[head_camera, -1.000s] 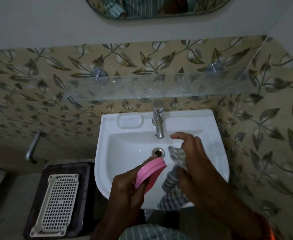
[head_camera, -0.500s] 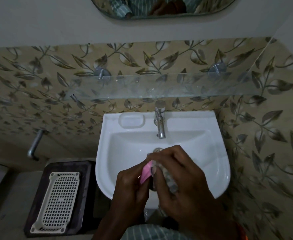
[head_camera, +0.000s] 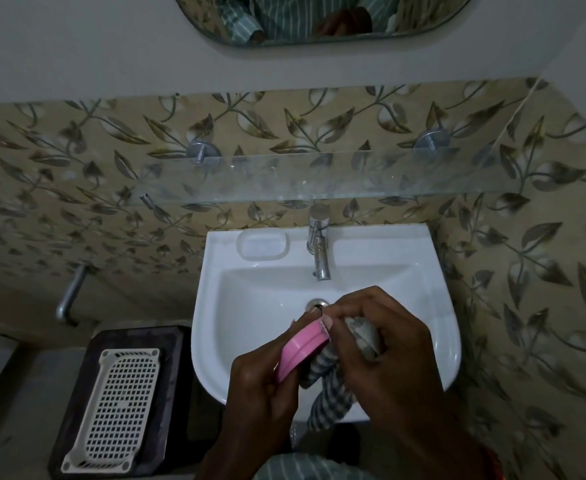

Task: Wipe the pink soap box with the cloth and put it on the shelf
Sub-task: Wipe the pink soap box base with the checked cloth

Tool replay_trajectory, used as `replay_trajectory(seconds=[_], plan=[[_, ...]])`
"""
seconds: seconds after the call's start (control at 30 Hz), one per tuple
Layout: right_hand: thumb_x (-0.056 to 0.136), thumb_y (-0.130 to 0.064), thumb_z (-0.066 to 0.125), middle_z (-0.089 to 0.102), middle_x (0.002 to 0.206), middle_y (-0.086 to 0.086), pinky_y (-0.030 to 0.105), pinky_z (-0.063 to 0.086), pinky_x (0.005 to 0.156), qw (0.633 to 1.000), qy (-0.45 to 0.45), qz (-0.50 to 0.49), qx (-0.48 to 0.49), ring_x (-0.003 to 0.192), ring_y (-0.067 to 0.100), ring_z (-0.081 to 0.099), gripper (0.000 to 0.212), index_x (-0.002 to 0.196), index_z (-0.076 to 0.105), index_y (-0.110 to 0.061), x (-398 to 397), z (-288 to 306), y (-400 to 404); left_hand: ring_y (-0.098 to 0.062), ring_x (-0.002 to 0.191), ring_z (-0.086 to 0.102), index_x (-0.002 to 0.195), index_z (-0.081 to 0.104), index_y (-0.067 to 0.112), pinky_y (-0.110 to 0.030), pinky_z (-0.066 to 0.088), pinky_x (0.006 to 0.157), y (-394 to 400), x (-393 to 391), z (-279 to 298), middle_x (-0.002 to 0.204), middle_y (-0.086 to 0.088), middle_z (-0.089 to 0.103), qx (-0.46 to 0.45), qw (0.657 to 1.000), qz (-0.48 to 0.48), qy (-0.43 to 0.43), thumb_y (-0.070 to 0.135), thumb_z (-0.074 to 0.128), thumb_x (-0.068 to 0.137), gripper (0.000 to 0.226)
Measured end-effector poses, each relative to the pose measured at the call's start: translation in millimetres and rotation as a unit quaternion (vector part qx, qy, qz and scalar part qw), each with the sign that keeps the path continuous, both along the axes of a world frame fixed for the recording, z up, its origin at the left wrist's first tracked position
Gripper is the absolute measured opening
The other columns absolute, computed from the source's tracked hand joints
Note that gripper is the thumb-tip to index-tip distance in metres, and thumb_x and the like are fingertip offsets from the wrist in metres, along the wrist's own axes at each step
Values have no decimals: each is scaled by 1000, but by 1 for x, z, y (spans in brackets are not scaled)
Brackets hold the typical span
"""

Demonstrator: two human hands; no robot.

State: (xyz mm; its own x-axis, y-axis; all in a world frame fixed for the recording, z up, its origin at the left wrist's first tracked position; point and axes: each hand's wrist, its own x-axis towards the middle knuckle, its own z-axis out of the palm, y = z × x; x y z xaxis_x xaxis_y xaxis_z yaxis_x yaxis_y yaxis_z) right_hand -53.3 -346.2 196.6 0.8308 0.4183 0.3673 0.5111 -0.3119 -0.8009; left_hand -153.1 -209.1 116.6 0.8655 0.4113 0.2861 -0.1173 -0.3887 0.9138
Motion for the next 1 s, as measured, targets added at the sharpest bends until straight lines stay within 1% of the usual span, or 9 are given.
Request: replay_trajectory(seconds=[0.07, 0.17, 0.27, 0.33, 0.5, 0.63, 0.77, 0.87, 1.0], plan=[[83, -4, 73, 65, 90, -3, 25, 53, 76, 999, -4, 35, 7, 87, 6, 64, 11, 88, 69, -12, -10, -2, 3, -15, 70, 70, 118, 76, 18, -31, 59, 63, -4, 1, -1, 87, 15, 76, -33, 999, 0, 9, 21, 60, 97, 26], [84, -5, 72, 63, 96, 0, 19, 52, 82, 994, -51, 95, 1, 93, 5, 63, 10, 93, 69, -10, -25, -4, 8, -3, 71, 63, 97, 73, 27, -29, 52, 58, -6, 0, 1, 77, 18, 69, -44, 999, -5, 5, 30, 58, 102, 16], [84, -4, 73, 64, 88, -3, 25, 54, 77, 1000, 9, 20, 18, 86, 6, 64, 9, 86, 69, -12, -8, -8, -1, -13, 98, 79, 127, 73, 14, -26, 62, 77, -4, -3, 1, 111, 11, 81, -64, 998, 0, -4, 19, 62, 98, 32], [84, -10, 74, 64, 84, -3, 31, 56, 73, 997, 67, -6, 41, 83, 9, 65, 6, 82, 69, -13, 0, -10, -8, -17, 104, 79, 132, 71, 8, -24, 61, 82, -6, -4, 2, 121, 6, 80, -60, 998, -3, -17, 13, 61, 96, 37], [84, -16, 72, 61, 83, -6, 17, 51, 73, 998, 40, 24, 51, 79, 7, 65, 7, 81, 66, -17, -12, -9, -1, -9, 101, 78, 127, 72, 13, -20, 60, 82, -10, -3, 2, 110, 13, 82, -66, 998, 11, -20, 18, 63, 93, 36], [83, -10, 74, 72, 79, -4, 25, 57, 71, 977, 200, -4, 71, 79, 12, 71, 12, 79, 71, -20, 4, -20, -10, -2, 81, 73, 117, 79, 30, -22, 57, 63, -12, -4, 15, 92, 16, 80, -94, 994, 33, -40, 36, 67, 100, 21], [84, -20, 74, 77, 88, 4, 42, 59, 78, 913, 376, 14, 157, 85, 20, 73, 5, 88, 76, -18, -7, -36, -16, -2, 76, 73, 104, 81, 36, -23, 61, 67, -17, 4, 21, 84, 10, 79, -167, 981, 89, -43, 50, 71, 95, 20], [80, -30, 79, 77, 96, 0, 29, 59, 77, 927, 334, 45, 167, 90, 17, 74, 24, 101, 73, -20, -12, -35, -19, -4, 81, 76, 104, 82, 26, -22, 61, 70, -20, 7, 19, 89, 5, 82, -190, 975, 106, -42, 48, 73, 94, 25], [74, -12, 84, 75, 86, -10, 14, 55, 67, 975, 204, 12, 85, 81, 6, 72, 24, 91, 72, -25, -5, -34, -21, -10, 96, 78, 114, 80, 26, -24, 61, 77, -23, 10, 17, 106, 2, 83, -178, 980, 86, -34, 46, 74, 95, 28]])
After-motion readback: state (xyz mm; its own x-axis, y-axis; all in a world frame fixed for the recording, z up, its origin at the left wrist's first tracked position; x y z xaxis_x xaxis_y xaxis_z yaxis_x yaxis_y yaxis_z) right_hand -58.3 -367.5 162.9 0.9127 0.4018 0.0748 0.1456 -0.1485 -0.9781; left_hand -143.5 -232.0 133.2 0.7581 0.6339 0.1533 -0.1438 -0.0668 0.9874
